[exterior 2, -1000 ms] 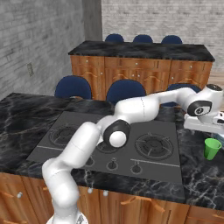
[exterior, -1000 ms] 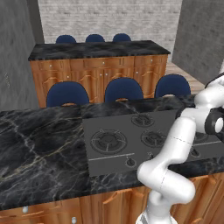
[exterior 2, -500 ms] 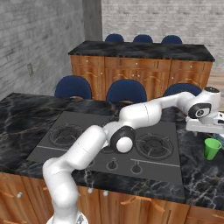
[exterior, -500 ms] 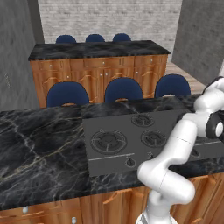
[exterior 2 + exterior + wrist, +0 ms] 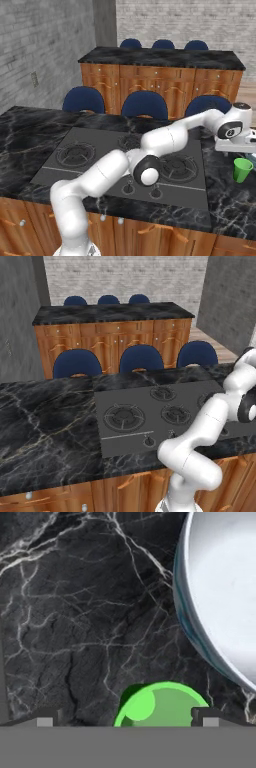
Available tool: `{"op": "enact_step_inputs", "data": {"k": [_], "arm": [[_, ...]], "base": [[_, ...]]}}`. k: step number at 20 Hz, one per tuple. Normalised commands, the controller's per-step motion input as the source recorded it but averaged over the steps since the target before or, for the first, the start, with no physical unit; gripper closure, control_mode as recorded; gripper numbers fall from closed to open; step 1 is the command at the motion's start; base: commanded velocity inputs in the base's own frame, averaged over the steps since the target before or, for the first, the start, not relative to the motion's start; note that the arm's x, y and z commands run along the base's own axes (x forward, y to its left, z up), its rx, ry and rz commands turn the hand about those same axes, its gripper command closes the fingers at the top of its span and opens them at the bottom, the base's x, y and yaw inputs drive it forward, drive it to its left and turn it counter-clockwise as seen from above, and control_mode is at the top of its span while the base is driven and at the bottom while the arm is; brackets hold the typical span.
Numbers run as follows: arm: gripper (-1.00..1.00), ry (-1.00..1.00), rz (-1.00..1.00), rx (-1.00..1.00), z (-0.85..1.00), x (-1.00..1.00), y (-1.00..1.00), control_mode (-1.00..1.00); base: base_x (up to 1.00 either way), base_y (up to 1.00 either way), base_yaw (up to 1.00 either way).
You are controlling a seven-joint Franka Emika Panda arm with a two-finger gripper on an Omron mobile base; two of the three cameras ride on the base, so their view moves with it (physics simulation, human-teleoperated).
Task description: Pick the cup and bowl from the counter and place them on the counter next to the sink.
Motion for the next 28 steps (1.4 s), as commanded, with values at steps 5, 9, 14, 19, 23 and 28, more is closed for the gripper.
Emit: {"op": "enact_step_inputs", "data": {"k": [5, 9, 14, 19, 23, 28], "arm": [[-1.0, 0.0, 0.0, 0.03, -0.01, 0.04, -0.14, -1.0], [-1.0, 0.04, 0.0, 0.05, -0.01, 0.0, 0.0, -1.0], [-1.0, 0.05, 0.0, 0.03, -0.05, 0.0, 0.0, -1.0], [-1.0, 0.01, 0.0, 0.01, -0.19, 0.05, 0.0, -1.0], [-1.0, 0.0, 0.01, 0.01, -0.12, 0.18, -0.26, -1.0], [-1.0, 0.0, 0.01, 0.03, -0.01, 0.05, -0.36, -1.0]], "base": [[0.0, 0.0, 0.0], [0.0, 0.0, 0.0], [0.0, 0.0, 0.0], [0.0, 0.0, 0.0], [0.0, 0.0, 0.0], [0.0, 0.0, 0.0]]}}
